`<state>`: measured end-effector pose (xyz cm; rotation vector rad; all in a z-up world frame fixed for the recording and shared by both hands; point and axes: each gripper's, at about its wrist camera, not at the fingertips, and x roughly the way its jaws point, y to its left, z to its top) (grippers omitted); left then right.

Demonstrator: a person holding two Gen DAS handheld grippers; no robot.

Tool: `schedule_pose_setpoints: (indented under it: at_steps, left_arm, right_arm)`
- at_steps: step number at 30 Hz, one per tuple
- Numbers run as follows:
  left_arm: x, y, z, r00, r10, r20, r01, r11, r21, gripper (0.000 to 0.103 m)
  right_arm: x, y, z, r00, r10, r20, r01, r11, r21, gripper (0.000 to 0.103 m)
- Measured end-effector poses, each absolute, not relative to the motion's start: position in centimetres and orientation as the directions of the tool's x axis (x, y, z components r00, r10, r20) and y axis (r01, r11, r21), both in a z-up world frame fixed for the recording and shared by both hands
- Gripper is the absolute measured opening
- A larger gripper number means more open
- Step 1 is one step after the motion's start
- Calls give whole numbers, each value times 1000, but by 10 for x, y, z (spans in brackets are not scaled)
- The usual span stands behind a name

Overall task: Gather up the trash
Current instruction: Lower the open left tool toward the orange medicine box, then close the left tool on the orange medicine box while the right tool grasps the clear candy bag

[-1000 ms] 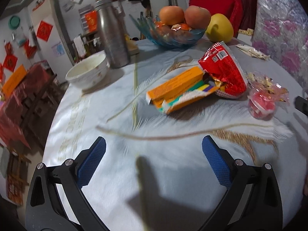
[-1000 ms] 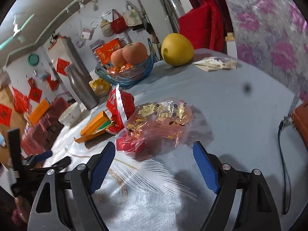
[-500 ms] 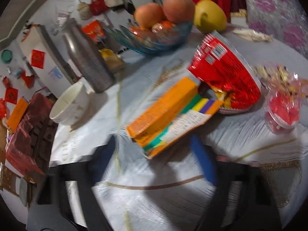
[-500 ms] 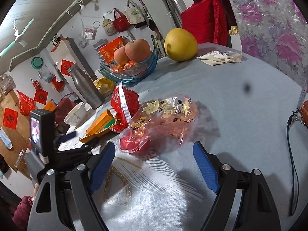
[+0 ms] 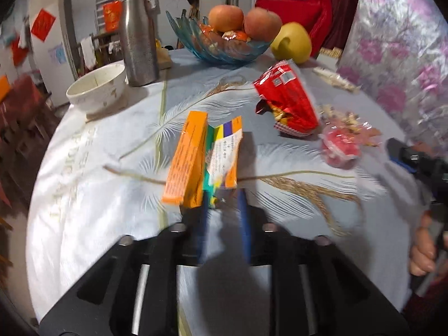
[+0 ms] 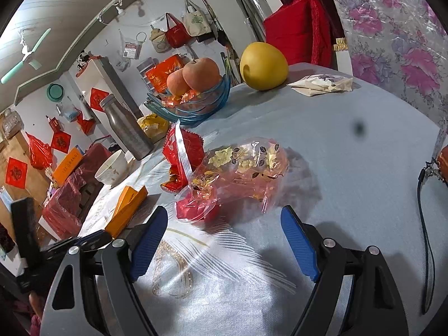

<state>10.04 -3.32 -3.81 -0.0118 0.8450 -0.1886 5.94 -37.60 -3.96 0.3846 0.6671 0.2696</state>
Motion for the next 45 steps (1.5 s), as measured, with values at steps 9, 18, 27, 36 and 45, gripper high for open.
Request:
schedule_pose_setpoints:
  at_steps: [9,18,27,36,45]
  left_arm:
    - [126,-51,-24,713,-36,-701,109,992,60,96]
    - [174,-27,-59,618,-49,-784,34,999,-36,96]
    - [170,-9,-59,630,-193,-752,67,978,-195,58]
    - [158,-13,-51,663,-198,-722,94,979,-183,58]
    - [161,-10,-53,649,-207,-732,83,976,-202,58]
  right_arm:
    - [58,-377,-40,757,365,-541,-119,892,435,82]
    - [58,-380,-42,754,384,-534,-119,878,463,82]
    - [58,-394,-45,764,404,-503,-95,841,532,82]
    - [66,-438,-67,761,517,-392,-41,641,766,80]
    - [88,-424,-62,735,475,-484,-5,718,696,78]
